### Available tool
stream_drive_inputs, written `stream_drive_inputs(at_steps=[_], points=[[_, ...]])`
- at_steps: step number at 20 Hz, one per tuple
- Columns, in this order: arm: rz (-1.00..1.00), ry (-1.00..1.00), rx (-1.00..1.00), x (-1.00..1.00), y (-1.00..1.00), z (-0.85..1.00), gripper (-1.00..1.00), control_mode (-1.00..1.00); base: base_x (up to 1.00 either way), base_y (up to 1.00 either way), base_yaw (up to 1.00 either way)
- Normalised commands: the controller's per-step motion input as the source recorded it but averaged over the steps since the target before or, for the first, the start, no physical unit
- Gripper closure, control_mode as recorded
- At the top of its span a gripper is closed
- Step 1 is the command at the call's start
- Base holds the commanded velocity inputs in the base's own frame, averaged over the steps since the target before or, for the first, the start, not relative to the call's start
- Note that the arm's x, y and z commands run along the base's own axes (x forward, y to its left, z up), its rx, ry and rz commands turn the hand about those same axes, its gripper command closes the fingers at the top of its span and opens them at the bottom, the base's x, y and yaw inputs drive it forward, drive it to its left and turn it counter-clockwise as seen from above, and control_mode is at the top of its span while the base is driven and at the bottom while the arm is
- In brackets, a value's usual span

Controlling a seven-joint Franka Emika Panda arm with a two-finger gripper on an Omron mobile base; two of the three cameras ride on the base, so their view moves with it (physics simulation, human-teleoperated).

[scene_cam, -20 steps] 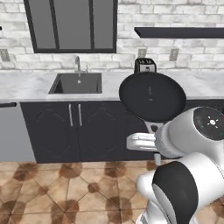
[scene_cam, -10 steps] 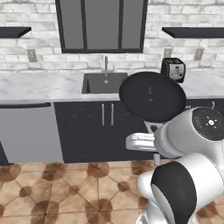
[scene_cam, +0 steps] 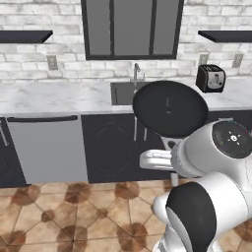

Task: Move the pot and pan from the stove into the sink.

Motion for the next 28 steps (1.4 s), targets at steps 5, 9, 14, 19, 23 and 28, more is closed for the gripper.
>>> stream_drive_inputs(at_steps=[5, 9, 14, 19, 23, 28], points=[[0.0, 0.0, 0.0, 0.0, 0.0, 0.0, 1.0, 1.0, 0.1, 0.0, 0.0], [0.0, 0.0, 0.0, 0.0, 0.0, 0.0, 1.0, 1.0, 0.48, -0.19, 0.0], [0.0, 0.0, 0.0, 0.0, 0.0, 0.0, 1.0, 1.0, 0.72, -0.18, 0.0], [0.0, 0.0, 0.0, 0.0, 0.0, 0.0, 1.0, 1.0, 0.84, -0.12, 0.0], [0.0, 0.0, 0.0, 0.0, 0.0, 0.0, 1.0, 1.0, 0.84, -0.08, 0.0], [0.0, 0.0, 0.0, 0.0, 0.0, 0.0, 1.0, 1.0, 0.82, -0.07, 0.0]])
